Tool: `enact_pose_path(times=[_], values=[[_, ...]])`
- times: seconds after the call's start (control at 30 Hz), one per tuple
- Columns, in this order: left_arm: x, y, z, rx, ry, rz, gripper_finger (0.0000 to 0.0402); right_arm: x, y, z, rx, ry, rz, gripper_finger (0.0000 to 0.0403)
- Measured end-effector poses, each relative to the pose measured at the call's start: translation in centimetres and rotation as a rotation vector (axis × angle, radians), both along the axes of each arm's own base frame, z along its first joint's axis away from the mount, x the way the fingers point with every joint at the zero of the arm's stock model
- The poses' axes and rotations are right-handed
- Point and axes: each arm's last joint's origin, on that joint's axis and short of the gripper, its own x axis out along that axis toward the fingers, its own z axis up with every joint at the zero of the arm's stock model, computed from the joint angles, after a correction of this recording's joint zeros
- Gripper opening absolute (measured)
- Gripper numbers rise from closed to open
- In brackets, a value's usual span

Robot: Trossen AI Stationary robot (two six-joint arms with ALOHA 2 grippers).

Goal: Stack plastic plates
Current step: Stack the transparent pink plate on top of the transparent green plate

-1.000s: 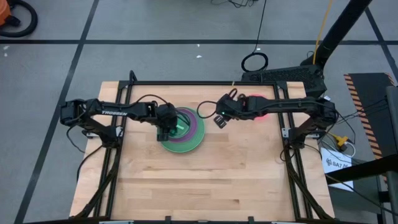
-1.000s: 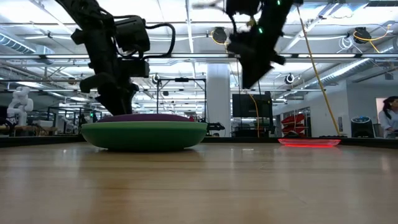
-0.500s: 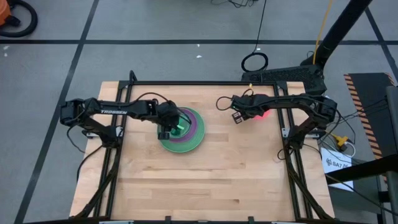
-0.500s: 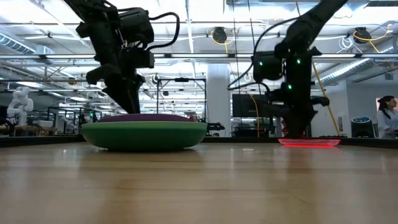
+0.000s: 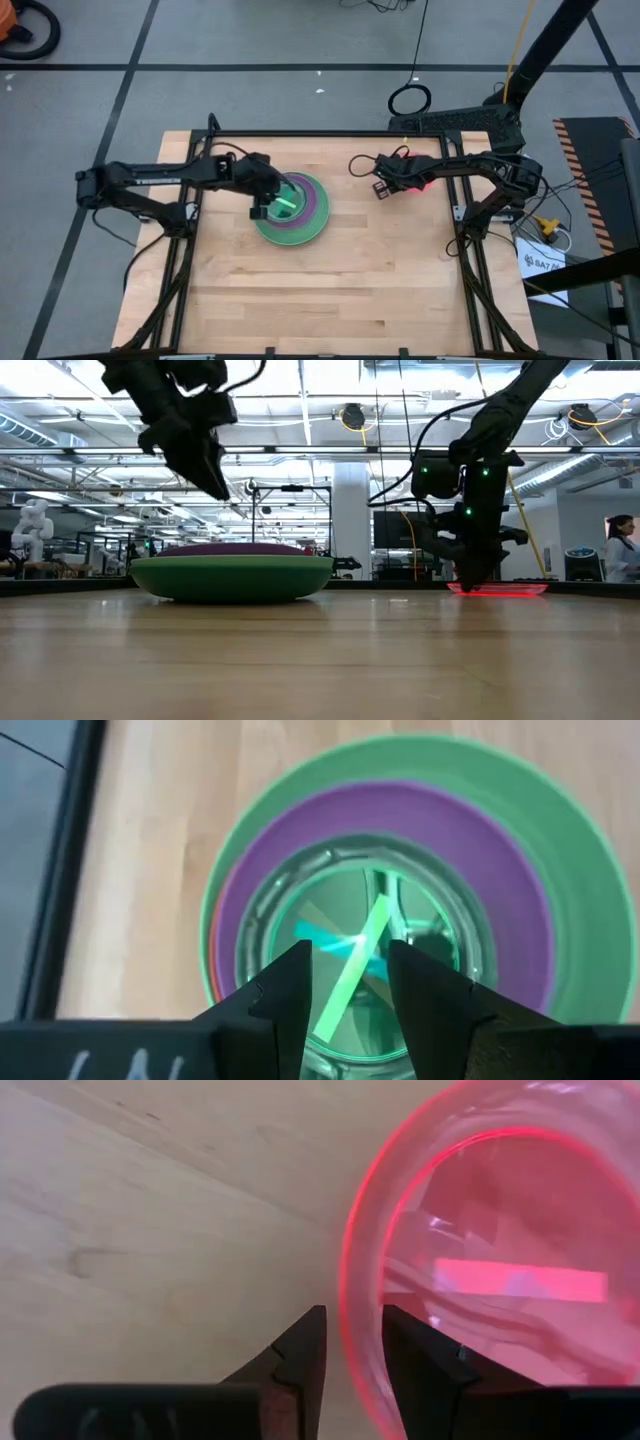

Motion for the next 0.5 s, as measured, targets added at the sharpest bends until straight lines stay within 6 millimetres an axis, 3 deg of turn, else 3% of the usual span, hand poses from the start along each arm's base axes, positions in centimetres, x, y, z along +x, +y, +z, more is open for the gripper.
enact_pose_path(times=[0.17,0.4,0.5], values=[[-0.9,-0.4,1.5,-0.005,-0.071,0.018,0.014,-0.2,-0.1,-0.1,-0.023,0.02,0.012,0.0082],[-1.9,-1.7,3.2,-0.009,-0.166,-0.003,0.014,0.1,-0.2,0.0,-0.038,0.001,0.038,0.0011],[-2.3,-2.2,3.7,-0.01,-0.196,-0.017,0.014,0.2,-0.3,0.0,-0.04,-0.001,0.042,0.0006]])
